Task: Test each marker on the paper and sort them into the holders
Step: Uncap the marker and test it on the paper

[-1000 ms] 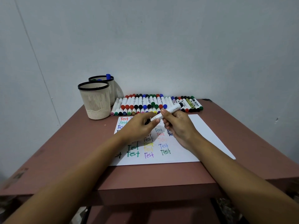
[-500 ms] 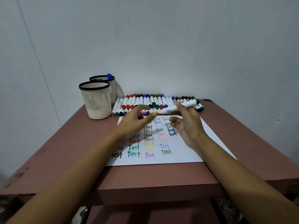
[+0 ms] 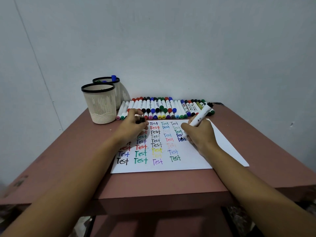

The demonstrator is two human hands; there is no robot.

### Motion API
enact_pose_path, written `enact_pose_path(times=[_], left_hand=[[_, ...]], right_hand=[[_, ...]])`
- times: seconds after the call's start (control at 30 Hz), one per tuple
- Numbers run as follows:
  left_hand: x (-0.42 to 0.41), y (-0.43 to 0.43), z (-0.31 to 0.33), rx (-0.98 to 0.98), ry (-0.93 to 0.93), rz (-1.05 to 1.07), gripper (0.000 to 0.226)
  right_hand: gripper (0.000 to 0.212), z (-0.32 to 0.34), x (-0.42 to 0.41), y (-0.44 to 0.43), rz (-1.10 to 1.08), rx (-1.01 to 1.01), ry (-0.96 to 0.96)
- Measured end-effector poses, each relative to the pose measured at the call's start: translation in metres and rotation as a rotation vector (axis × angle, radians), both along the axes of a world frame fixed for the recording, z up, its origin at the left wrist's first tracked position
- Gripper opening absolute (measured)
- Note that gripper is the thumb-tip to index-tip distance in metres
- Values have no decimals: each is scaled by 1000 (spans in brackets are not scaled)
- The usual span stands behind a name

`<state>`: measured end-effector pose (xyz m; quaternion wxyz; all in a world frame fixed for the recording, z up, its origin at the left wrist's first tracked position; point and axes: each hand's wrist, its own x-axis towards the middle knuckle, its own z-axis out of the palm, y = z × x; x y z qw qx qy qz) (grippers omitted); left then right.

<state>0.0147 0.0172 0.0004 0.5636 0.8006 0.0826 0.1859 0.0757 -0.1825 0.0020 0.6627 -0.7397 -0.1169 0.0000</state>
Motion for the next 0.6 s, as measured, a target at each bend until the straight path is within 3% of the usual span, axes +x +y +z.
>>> enact_pose_path(times=[0.47,0.6], left_hand=[[-1,3,1,225,67,100,24],[-2,2,3,269,69,102,28]], right_hand=[[22,0,-8,1,-1,-146,-110],[23,1,-8,1,12,-108,-94]])
